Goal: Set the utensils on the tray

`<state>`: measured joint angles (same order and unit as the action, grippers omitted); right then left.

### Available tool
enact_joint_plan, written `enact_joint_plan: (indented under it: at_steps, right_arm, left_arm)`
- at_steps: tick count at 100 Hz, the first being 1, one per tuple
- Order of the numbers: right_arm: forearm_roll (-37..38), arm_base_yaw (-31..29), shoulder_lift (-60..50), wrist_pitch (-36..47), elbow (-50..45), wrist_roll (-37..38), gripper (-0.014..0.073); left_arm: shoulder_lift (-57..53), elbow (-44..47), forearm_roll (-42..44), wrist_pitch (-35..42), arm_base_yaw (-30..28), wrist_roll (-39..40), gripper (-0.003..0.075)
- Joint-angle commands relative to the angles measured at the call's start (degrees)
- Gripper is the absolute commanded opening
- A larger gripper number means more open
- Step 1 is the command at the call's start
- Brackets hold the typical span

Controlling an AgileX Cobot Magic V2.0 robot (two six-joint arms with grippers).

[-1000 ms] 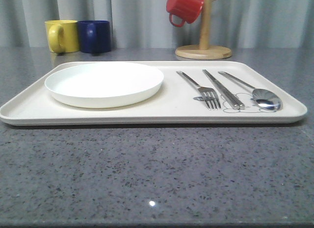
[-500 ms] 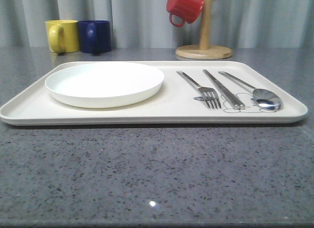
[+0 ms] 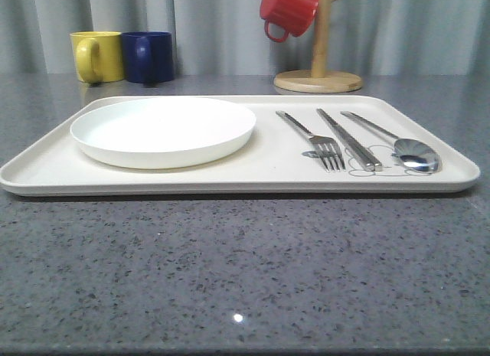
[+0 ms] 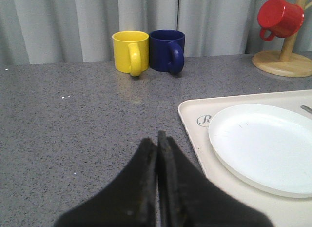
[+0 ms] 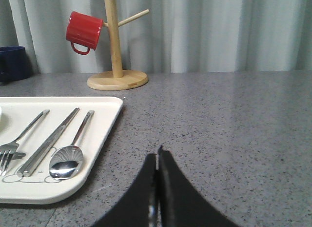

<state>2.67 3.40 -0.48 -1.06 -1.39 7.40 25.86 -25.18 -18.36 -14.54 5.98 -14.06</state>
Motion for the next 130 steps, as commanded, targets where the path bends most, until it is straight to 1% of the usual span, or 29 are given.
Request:
enact_joint_plan:
  at_steps: [1, 51, 66, 72, 82, 85, 89, 97, 130]
  right_arm:
    - [0.0, -0.3, -1.2, 5.1, -0.2, -0.7, -0.0069]
    - [0.0, -0.3, -1.2, 5.1, -0.2, -0.7, -0.0069]
    - [0.0, -0.3, -1.2, 5.1, -0.2, -0.7, -0.0069]
    - [0.0, -0.3, -1.2, 5.1, -0.2, -0.7, -0.0069]
    - [0.0, -0.3, -1.2, 5.1, -0.2, -0.7, -0.0069]
    - [0.0, -0.3, -1.2, 5.1, -0.2, -0.7, -0.0069]
    - [0.0, -0.3, -1.2, 5.1, -0.2, -0.7, -0.0069]
    - [0.0, -0.3, -1.2, 5.1, -0.2, -0.7, -0.0069]
    - [0.0, -0.3, -1.2, 5.1, -0.2, -0.7, -0.0069]
  left_arm:
    - [0.2, -1.6, -0.2, 4.9, -0.1, 0.0, -0.0019]
    - [0.2, -1.6, -0.2, 5.1, -0.1, 0.0, -0.0019]
    - [-0.2, -0.4, 2.2, 7.0, -0.1, 0.4, -0.0019]
    - [-1.0, 1.0, 5.3, 8.4, -0.1, 3.5, -0.0019]
    - [-3.7, 3.9, 14.8, 10.9, -0.1, 13.6, -0.0019]
    - [-4.9, 5.0, 18.0, 11.8, -0.1, 15.9, -0.0019]
    - [-6.2, 6.1, 19.8, 12.7, -0.1, 18.0, -0.0019]
    - [-9.5, 9.1, 20.4, 14.5, -0.2, 18.3, -0.0019]
    - [-23.0, 22.1, 20.4, 14.5, -0.2, 18.3, -0.0019]
